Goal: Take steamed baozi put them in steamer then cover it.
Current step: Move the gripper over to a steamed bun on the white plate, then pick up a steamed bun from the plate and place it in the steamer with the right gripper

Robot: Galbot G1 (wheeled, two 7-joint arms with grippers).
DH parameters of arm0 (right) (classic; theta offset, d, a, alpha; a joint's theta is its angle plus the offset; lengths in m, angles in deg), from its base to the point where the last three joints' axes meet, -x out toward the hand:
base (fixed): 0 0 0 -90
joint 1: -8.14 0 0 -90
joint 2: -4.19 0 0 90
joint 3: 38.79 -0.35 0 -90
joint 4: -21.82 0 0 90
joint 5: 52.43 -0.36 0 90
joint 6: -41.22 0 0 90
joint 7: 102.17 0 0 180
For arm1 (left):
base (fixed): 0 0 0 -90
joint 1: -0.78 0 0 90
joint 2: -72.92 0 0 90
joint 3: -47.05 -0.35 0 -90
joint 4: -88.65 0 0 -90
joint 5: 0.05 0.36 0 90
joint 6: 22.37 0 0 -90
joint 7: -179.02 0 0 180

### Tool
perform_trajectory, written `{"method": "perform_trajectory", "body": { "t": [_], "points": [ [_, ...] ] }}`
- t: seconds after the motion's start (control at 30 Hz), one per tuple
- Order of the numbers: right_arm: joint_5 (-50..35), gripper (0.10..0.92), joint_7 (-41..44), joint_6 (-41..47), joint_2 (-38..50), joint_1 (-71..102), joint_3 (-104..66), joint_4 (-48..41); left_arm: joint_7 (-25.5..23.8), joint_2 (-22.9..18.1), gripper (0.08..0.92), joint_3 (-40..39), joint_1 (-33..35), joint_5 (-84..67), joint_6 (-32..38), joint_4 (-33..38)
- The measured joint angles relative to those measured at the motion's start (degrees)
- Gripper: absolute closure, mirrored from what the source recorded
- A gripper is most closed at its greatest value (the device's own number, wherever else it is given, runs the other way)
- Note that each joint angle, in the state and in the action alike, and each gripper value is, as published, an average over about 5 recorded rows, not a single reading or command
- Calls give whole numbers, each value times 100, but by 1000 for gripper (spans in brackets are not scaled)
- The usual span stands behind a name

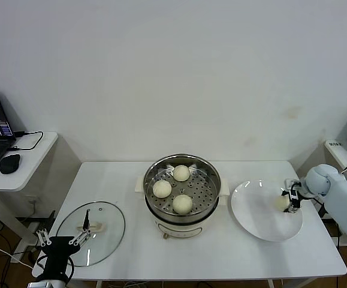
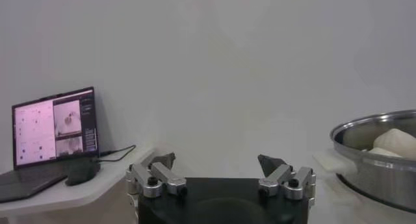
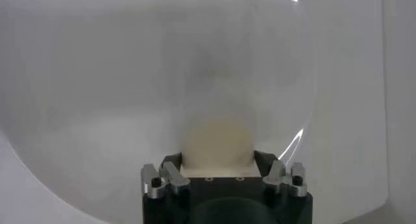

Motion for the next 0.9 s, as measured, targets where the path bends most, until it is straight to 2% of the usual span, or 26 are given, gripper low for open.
{"method": "perform_trajectory", "body": {
  "t": [0.2, 0.4, 0.63, 0.9],
  "points": [
    [-81, 442, 45, 55, 71, -106, 91, 87, 4, 1, 177, -17, 9, 13, 0, 24],
    [-336, 448, 101, 196, 341, -422, 410, 490, 3, 18, 177, -36, -24, 17, -10, 38],
    [-905, 446, 97, 553, 836, -1343, 1209, 1349, 2, 33, 177, -87, -92, 14, -23, 19],
    [-2023, 436, -57, 1120, 1059, -3125, 2699, 2570, 2, 49, 177, -138, -162, 10, -23, -1]
  ]
}}
